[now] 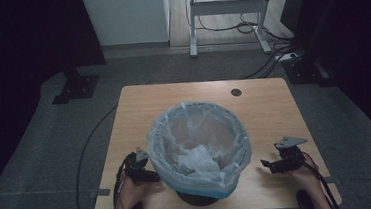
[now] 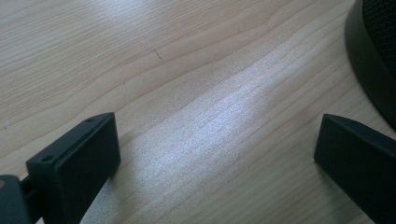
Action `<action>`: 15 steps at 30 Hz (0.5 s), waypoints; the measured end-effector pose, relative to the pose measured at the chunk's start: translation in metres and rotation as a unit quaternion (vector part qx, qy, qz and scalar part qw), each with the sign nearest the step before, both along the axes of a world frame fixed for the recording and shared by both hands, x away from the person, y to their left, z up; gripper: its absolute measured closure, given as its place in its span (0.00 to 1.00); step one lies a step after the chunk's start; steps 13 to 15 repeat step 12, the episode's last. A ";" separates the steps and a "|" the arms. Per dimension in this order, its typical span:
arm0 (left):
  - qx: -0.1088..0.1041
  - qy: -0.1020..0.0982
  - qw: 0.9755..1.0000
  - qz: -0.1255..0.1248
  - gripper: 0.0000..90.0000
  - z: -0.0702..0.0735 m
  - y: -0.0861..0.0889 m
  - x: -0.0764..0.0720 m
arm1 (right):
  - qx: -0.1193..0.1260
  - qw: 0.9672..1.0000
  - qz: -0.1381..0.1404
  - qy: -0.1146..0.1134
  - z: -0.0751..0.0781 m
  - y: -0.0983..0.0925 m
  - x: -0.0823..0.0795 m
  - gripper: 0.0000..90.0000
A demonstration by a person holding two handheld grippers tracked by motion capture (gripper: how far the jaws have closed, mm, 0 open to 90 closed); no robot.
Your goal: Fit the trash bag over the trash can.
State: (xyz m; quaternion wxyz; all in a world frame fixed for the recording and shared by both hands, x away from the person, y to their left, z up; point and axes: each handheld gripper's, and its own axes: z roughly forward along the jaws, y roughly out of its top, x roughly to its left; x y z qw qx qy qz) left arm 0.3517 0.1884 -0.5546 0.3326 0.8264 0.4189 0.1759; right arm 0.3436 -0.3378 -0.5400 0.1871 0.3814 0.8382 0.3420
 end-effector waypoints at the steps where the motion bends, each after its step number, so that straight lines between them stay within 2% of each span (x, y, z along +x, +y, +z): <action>1: 0.000 0.000 1.000 0.000 0.00 0.000 0.000 0.000 | -0.004 1.000 0.001 0.003 -0.003 0.001 0.000 0.08; 4: 0.000 0.000 1.000 0.000 0.00 0.000 0.000 0.000 | -0.017 1.000 0.007 0.015 -0.011 0.004 -0.001 0.08; 8: 0.000 0.000 1.000 0.001 0.00 0.000 0.000 0.000 | 0.011 0.999 0.004 0.034 -0.018 0.004 -0.001 0.00; 11: 0.000 0.000 1.000 0.001 0.00 0.000 0.000 0.000 | 0.023 1.000 -0.002 0.019 -0.022 0.004 -0.003 0.00; 15: 0.000 0.000 1.000 0.000 0.00 0.000 0.000 0.000 | 0.023 1.000 -0.003 0.020 -0.022 0.004 -0.004 0.00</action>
